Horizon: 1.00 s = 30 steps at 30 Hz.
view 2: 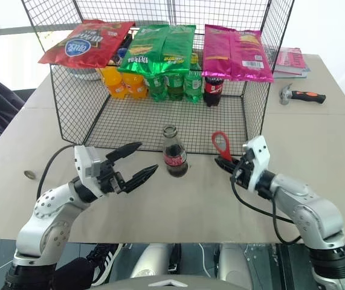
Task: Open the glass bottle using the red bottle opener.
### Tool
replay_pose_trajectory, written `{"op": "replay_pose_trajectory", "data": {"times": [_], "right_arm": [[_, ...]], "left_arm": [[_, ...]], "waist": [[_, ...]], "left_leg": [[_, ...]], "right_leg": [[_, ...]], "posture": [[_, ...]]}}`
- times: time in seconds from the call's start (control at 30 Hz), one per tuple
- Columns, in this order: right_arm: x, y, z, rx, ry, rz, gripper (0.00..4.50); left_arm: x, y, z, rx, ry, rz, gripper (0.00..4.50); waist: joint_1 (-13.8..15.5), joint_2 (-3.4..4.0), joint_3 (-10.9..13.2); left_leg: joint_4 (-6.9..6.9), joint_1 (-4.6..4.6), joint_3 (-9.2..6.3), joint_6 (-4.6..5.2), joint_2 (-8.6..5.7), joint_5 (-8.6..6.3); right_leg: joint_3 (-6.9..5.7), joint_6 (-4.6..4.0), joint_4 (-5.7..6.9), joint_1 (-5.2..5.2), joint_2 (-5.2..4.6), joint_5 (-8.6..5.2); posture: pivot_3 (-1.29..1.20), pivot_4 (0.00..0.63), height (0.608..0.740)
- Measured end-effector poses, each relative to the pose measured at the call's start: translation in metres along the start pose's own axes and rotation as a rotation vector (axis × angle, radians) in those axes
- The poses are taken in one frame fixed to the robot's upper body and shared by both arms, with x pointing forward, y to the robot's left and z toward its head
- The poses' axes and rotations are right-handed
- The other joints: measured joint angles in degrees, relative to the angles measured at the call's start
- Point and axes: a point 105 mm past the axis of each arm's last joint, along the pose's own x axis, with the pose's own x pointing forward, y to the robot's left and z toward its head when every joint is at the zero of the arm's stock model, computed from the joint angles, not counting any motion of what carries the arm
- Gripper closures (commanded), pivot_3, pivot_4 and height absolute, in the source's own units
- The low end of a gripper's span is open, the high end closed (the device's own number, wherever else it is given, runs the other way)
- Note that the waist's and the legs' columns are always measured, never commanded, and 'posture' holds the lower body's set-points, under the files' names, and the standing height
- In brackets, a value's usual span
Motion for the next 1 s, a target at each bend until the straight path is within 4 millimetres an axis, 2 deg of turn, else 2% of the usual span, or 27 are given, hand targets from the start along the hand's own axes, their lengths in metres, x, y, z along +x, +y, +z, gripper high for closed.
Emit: {"op": "replay_pose_trajectory", "data": {"times": [0.1,0.13,0.17,0.23,0.33,0.37,0.43,0.53,0.63,0.77,0.93,1.0], "right_arm": [[-0.003,0.008,-0.016,0.083,0.087,0.042,4.5],[-0.003,0.01,-0.019,0.097,0.103,0.047,3.8],[-0.003,0.011,-0.021,0.104,0.115,0.049,3.6],[-0.004,0.014,-0.024,0.085,0.132,0.051,2.91],[-0.007,0.014,-0.028,0.071,0.135,0.034,1.29],[-0.007,0.013,-0.028,0.066,0.135,0.031,1.09],[-0.012,0.011,-0.026,0.014,0.14,0.017,0.17],[-0.017,0.006,-0.023,-0.044,0.135,-0.012,0.07],[-0.022,0.002,-0.017,-0.192,0.144,-0.036,0.07],[-0.023,-0.003,-0.003,-0.582,0.138,-0.071,0.07],[-0.02,-0.006,0.002,-0.905,0.127,-0.077,0.07],[-0.02,-0.01,0.002,-0.942,0.122,-0.092,0.07]], "left_arm": [[-0.007,0.004,-0.006,0.014,0.015,0.033,0.02],[-0.009,0.005,-0.009,0.011,0.024,0.043,0.0],[-0.011,0.006,-0.013,0.012,0.037,0.055,0.0],[-0.013,0.008,-0.018,0.019,0.054,0.075,0.0],[-0.016,0.01,-0.023,0.021,0.078,0.093,0.0],[-0.017,0.01,-0.024,0.021,0.08,0.092,0.0],[-0.02,0.009,-0.026,0.02,0.099,0.084,0.0],[-0.025,0.008,-0.03,0.014,0.12,0.078,0.0],[-0.029,0.008,-0.031,0.016,0.14,0.067,0.0],[-0.035,0.013,-0.03,0.03,0.159,0.071,0.0],[-0.038,0.011,-0.033,0.022,0.169,0.063,0.0],[-0.039,0.01,-0.034,0.018,0.173,0.061,0.0]], "waist": [[0.0,0.0,0.0],[0.0,0.0,0.0],[0.02,0.0,0.0],[0.11,-0.03,-0.01],[0.06,-0.03,-0.01],[0.05,-0.03,-0.01],[0.04,-0.03,-0.01],[0.03,-0.03,-0.01],[0.03,-0.03,-0.01],[0.02,-0.04,-0.02],[0.04,-0.04,-0.02],[0.05,-0.12,-0.04]], "left_leg": [[-0.01,-0.02,0.0,0.0,0.0,0.0],[-0.02,-0.03,0.0,0.0,0.0,0.0],[-0.02,-0.05,0.01,0.0,-0.01,0.0],[-0.02,-0.09,0.01,0.03,-0.03,-0.02],[-0.01,-0.18,0.04,0.07,-0.04,-0.04],[-0.01,-0.19,0.04,0.07,-0.04,-0.04],[-0.01,-0.21,0.04,0.07,-0.04,-0.04],[-0.01,-0.22,0.04,0.07,-0.03,-0.04],[-0.01,-0.22,0.04,0.07,-0.02,-0.04],[-0.01,-0.21,0.06,0.07,-0.02,-0.04],[-0.01,-0.22,0.14,0.06,-0.02,-0.04],[0.0,-0.21,0.14,0.05,-0.01,-0.04]], "right_leg": [[0.0,0.0,0.0,-0.04,0.02,0.0],[0.0,0.01,0.0,-0.04,0.02,-0.01],[0.0,0.02,-0.01,-0.06,0.03,-0.01],[-0.01,0.05,-0.04,-0.07,0.03,-0.02],[0.0,0.14,-0.07,-0.14,0.03,0.04],[0.0,0.14,-0.07,-0.15,0.03,0.04],[0.0,0.16,-0.07,-0.18,0.04,0.05],[-0.01,0.15,-0.08,-0.21,0.05,0.03],[-0.01,0.27,-0.08,-0.21,0.06,-0.11],[-0.01,0.33,-0.08,-0.22,0.08,-0.14],[0.04,0.39,-0.08,-0.23,0.07,-0.1],[0.03,0.37,-0.08,-0.22,0.07,-0.08]], "posture": [[0.0,0.15,0.709],[0.0,0.15,0.709],[0.0,0.15,0.709],[0.0,0.15,0.709],[0.0,0.15,0.709],[0.0,0.15,0.709],[0.0,0.15,0.709],[0.0,0.15,0.709],[0.0,0.15,0.709],[0.0,0.15,0.709],[0.0,0.15,0.709],[0.0,0.15,0.709]]}}
